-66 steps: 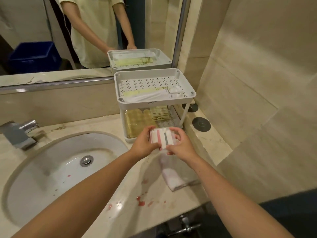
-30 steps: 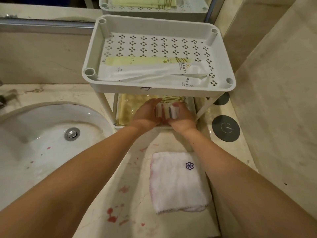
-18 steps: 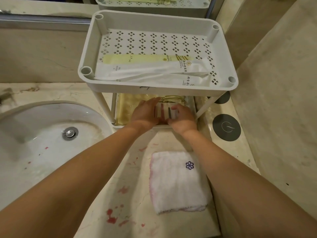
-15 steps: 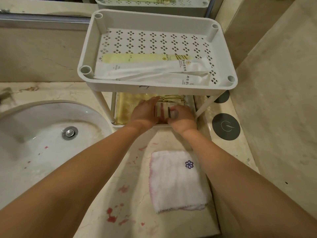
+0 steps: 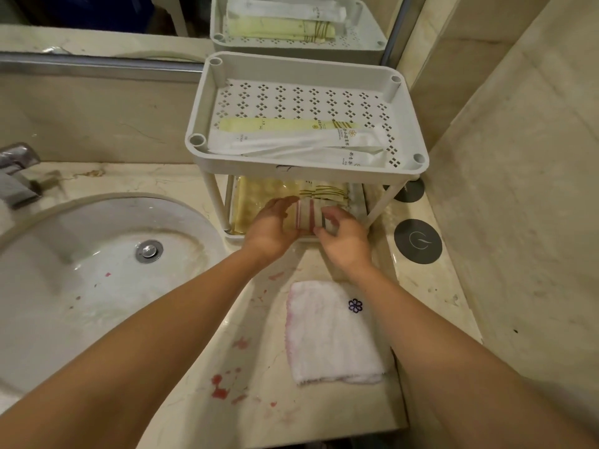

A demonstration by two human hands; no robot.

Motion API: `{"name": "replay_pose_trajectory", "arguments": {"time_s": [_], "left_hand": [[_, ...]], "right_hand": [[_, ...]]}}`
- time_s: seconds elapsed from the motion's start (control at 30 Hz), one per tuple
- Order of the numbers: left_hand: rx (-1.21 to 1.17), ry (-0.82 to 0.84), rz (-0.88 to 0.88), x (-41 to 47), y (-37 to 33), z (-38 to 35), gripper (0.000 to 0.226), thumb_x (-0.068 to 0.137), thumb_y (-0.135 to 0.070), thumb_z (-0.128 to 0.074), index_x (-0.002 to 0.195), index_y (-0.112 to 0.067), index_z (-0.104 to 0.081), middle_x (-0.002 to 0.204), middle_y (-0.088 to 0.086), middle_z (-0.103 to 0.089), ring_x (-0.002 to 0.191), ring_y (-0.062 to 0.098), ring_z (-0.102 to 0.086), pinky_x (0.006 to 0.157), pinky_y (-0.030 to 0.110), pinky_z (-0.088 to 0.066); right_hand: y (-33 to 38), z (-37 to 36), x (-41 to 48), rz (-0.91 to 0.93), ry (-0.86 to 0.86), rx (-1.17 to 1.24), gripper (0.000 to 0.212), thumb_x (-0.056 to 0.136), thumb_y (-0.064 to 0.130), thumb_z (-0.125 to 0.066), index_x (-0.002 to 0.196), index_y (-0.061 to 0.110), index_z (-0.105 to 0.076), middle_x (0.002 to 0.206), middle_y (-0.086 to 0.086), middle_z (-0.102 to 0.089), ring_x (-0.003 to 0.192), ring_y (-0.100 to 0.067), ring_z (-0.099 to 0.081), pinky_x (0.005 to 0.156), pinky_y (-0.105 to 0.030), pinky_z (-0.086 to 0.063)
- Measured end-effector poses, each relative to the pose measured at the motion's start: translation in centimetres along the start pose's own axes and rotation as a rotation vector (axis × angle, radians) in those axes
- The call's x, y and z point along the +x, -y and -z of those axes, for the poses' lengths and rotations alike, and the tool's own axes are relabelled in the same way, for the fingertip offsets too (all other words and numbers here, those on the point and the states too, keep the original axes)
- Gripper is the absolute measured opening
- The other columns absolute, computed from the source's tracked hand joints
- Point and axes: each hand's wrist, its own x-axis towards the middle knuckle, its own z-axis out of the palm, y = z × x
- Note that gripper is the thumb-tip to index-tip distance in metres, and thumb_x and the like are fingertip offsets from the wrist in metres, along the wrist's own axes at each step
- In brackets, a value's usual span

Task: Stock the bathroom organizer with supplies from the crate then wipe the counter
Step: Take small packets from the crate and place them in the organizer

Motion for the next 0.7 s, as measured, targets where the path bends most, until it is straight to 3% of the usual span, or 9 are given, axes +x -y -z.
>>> {"name": "replay_pose_trajectory", "arguments": {"time_s": [0.2,0.4,0.6,0.7], "left_hand": [[-0.084,-0.051,0.029,-4.3,0.9,3.4,0.057,0.085,-0.030,-0.069,0.138,-0.025,-0.048,0.128,-0.004,-0.056,0.100,0.008,-0.057,0.085,0.028,-0.050],[-0.105,-0.119,0.101,-9.9,3.8,7.2,0.050,0.085,-0.028,-0.071,0.132,-0.028,-0.053,0.116,-0.011,-0.059,0.090,0.003,-0.059,0.085,0.035,-0.053],[-0.098,-0.248,0.212,-15.8,7.0,11.2,0.047,0.085,-0.030,-0.070,0.128,-0.032,-0.053,0.110,-0.017,-0.059,0.089,-0.002,-0.059,0.081,0.030,-0.054],[-0.076,-0.304,0.235,-19.0,8.3,13.4,0.044,0.085,-0.031,-0.070,0.126,-0.032,-0.054,0.110,-0.017,-0.059,0.090,-0.001,-0.061,0.082,0.030,-0.054]], "right_hand": [[1.8,-1.5,-3.0,0.080,0.003,0.013,0.041,0.087,0.025,-0.068,0.128,0.023,-0.059,0.118,0.006,-0.063,0.107,-0.013,-0.060,0.087,-0.026,-0.048],[5.2,-5.2,-5.6,0.131,0.126,0.091,0.045,0.088,0.019,-0.066,0.131,0.024,-0.055,0.128,0.004,-0.059,0.117,-0.011,-0.055,0.096,-0.025,-0.045],[9.8,-9.6,-8.4,0.238,0.254,0.074,0.043,0.086,0.022,-0.065,0.127,0.029,-0.055,0.116,0.011,-0.059,0.105,-0.009,-0.056,0.086,-0.025,-0.045],[11.7,-11.6,-10.4,0.297,0.308,0.062,0.040,0.086,0.021,-0.064,0.124,0.030,-0.055,0.116,0.010,-0.059,0.101,-0.008,-0.056,0.088,-0.029,-0.048]]}}
